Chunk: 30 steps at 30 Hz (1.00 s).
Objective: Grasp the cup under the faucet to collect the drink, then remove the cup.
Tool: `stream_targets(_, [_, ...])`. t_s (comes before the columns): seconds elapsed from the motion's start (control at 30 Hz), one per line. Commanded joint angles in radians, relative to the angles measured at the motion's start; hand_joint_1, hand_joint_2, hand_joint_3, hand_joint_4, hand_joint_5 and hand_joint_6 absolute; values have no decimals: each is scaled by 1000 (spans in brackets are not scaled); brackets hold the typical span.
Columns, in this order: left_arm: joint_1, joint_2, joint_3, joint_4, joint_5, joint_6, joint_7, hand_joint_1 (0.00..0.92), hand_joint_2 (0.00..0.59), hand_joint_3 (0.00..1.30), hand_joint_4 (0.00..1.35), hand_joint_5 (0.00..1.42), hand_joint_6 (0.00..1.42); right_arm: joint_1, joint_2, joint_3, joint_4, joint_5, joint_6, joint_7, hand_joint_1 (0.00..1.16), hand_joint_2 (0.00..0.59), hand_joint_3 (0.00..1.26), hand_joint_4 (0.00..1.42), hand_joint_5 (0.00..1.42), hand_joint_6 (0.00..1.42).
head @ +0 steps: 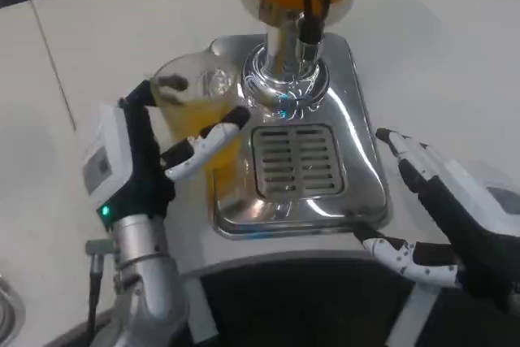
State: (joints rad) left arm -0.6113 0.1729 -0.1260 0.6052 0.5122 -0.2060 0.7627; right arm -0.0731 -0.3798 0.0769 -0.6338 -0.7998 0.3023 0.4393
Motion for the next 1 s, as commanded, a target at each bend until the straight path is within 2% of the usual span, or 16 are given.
stream_targets(0.03, [41, 12, 20, -100, -5, -19, -19, 560, 53, 1199, 1081, 1424, 1424, -5, -29, 5, -1, -24, -26, -8, 555, 409, 0, 0, 0, 80])
stream_targets(0.2, [134, 16, 43, -235, -11, -25, -58, 562, 53, 1203, 1081, 1424, 1424, 4, -69, -1, -18, -51, -68, -8, 555, 405, 0, 0, 0, 58])
stream_targets(0.43, [260, 6, 79, -407, -27, -12, -115, 568, 48, 1205, 1081, 1424, 1424, 38, -63, -7, -85, -61, -62, 11, 547, 411, 0, 0, 0, 49])
stream_targets(0.57, [311, 8, 90, -475, -20, -21, -134, 570, 46, 1205, 1081, 1424, 1424, 50, -75, -3, -102, -82, -85, 11, 544, 412, 0, 0, 0, 48])
stream_targets(0.67, [364, 18, 94, -559, -19, -32, -163, 570, 45, 1205, 1081, 1424, 1424, 63, -70, -13, -113, -110, -106, -17, 539, 416, 0, 0, 0, 48])
stream_targets(0.7, [385, 21, 94, -591, -17, -36, -177, 571, 45, 1205, 1081, 1424, 1424, 76, -62, -18, -118, -127, -116, -43, 525, 429, 0, 0, 0, 37])
stream_targets(0.77, [437, 26, 92, -664, -6, -42, -202, 571, 45, 1205, 1081, 1424, 1424, 93, -70, -34, -118, -127, -155, -76, 502, 443, 0, 0, 0, 33])
stream_targets(0.9, [512, 24, 86, -773, 3, -49, -252, 571, 45, 1205, 1081, 1424, 1424, 143, -98, -64, -115, -129, -264, -160, 453, 468, 0, 0, 0, 1])
stream_targets(0.93, [524, 22, 85, -790, 5, -52, -264, 571, 45, 1205, 1081, 1424, 1424, 156, -103, -68, -106, -128, -287, -175, 451, 469, 0, 0, 0, 0])
stream_targets(0.97, [542, 23, 78, -813, 8, -61, -278, 571, 45, 1205, 1081, 1424, 1424, 159, -112, -67, -95, -117, -291, -153, 410, 491, 0, 0, 0, 0])
stream_targets(1.0, [559, 22, 70, -834, 12, -69, -292, 571, 45, 1205, 1081, 1424, 1424, 178, -112, -69, -88, -116, -309, -166, 371, 503, 0, 0, 0, 0])
